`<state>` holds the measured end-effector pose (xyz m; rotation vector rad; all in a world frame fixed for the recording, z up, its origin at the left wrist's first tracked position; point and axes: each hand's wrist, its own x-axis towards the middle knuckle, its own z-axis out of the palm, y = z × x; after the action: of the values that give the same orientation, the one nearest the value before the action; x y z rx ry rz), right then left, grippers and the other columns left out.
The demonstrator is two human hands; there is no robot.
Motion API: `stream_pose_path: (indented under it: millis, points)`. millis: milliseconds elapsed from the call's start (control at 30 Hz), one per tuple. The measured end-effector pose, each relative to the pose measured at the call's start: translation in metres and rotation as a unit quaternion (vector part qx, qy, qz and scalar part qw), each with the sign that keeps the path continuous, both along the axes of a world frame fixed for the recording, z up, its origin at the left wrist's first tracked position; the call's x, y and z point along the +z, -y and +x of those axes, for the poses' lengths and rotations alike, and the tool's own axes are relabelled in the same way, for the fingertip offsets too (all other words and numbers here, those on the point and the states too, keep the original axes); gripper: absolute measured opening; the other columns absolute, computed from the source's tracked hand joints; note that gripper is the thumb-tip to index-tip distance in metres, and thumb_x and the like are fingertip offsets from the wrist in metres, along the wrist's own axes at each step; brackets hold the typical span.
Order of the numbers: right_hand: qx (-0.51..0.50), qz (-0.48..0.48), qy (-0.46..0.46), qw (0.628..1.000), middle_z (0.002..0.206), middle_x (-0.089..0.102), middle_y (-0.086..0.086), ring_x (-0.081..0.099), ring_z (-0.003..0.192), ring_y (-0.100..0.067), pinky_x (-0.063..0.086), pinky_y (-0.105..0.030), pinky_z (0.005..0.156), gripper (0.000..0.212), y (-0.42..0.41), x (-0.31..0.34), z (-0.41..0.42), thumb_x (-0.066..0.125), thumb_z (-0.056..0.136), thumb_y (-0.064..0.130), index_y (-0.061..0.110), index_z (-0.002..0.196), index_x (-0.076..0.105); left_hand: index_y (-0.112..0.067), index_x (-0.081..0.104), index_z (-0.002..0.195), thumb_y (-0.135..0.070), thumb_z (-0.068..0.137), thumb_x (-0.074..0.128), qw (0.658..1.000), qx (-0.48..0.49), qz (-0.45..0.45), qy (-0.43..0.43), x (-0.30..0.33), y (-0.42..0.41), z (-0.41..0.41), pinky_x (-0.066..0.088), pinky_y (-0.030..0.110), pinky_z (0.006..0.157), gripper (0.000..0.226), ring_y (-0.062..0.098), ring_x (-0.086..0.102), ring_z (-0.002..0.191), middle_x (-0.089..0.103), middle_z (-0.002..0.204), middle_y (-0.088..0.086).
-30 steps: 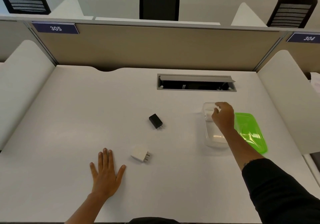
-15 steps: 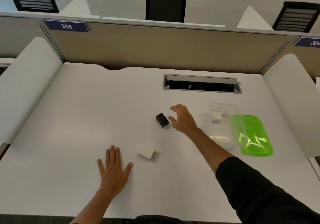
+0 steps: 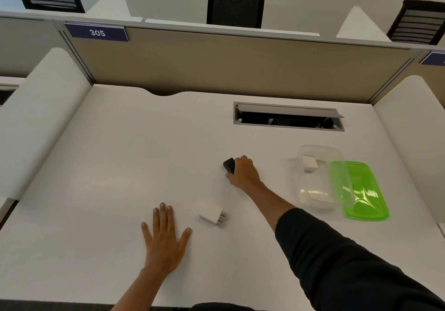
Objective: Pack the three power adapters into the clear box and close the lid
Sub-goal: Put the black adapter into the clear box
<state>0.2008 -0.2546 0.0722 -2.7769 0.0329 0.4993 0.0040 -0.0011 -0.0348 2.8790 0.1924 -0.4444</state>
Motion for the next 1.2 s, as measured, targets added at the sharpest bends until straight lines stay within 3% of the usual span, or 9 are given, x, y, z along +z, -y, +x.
stream_pose_path:
  millis: [300,467,633,767,1000,1200]
  points:
    - [-0.012,0.015,0.040,0.999,0.137,0.053,-0.015,0.054,0.130,-0.031,0.055,-0.042,0.103,0.040,0.015,0.005,0.004,0.065,0.099,0.021,0.001,0.132,0.058,-0.016,-0.020,0.166,-0.078,0.094,0.005,1.000,0.004,0.004,0.002,0.001,0.001,0.000,-0.002,0.064,0.133,0.098,0.024,-0.020,0.166,-0.026,0.177,0.003]
    - [-0.078,0.065,0.105,0.989,0.120,0.061,-0.015,0.064,0.110,-0.030,0.058,-0.039,0.086,0.032,0.053,0.030,0.018,0.070,0.093,0.023,0.002,0.116,0.066,-0.015,-0.016,0.167,-0.077,0.094,0.006,1.000,0.006,-0.002,0.013,0.004,0.004,-0.001,-0.003,0.063,0.133,0.099,0.023,-0.017,0.166,-0.023,0.178,0.003]
    - [-0.169,0.104,0.153,0.968,0.113,0.065,-0.014,0.059,0.091,-0.024,0.045,-0.029,0.076,0.035,0.113,0.051,0.025,0.078,0.087,0.026,0.005,0.114,0.070,-0.013,-0.014,0.168,-0.078,0.092,0.003,1.000,0.009,0.000,0.017,0.004,0.004,0.000,-0.001,0.063,0.133,0.101,0.024,-0.014,0.167,-0.019,0.178,0.003]
    - [-0.208,0.087,0.167,0.960,0.108,0.066,-0.015,0.065,0.092,-0.031,0.045,-0.030,0.074,0.032,0.164,0.057,0.016,0.078,0.085,0.026,0.005,0.109,0.071,-0.013,-0.013,0.168,-0.079,0.091,0.003,1.000,0.012,-0.001,0.017,0.002,0.004,0.000,-0.001,0.064,0.133,0.102,0.024,-0.013,0.168,-0.019,0.179,0.003]
    - [-0.235,0.023,0.116,0.965,0.107,0.070,-0.019,0.068,0.100,-0.039,0.053,-0.039,0.079,0.029,0.228,0.045,-0.013,0.076,0.084,0.018,0.000,0.105,0.070,-0.012,-0.008,0.169,-0.078,0.092,0.006,1.000,0.015,0.005,0.023,-0.002,0.003,0.001,0.001,0.064,0.131,0.102,0.025,-0.009,0.168,-0.014,0.180,0.004]
    - [-0.195,-0.052,0.021,0.979,0.119,0.067,-0.018,0.067,0.110,-0.039,0.058,-0.042,0.090,0.031,0.248,0.025,-0.037,0.073,0.087,0.012,0.001,0.115,0.068,-0.014,-0.004,0.170,-0.077,0.094,0.010,0.999,0.018,0.012,0.025,-0.005,0.003,0.001,0.004,0.065,0.131,0.100,0.025,-0.007,0.168,-0.009,0.181,0.004]
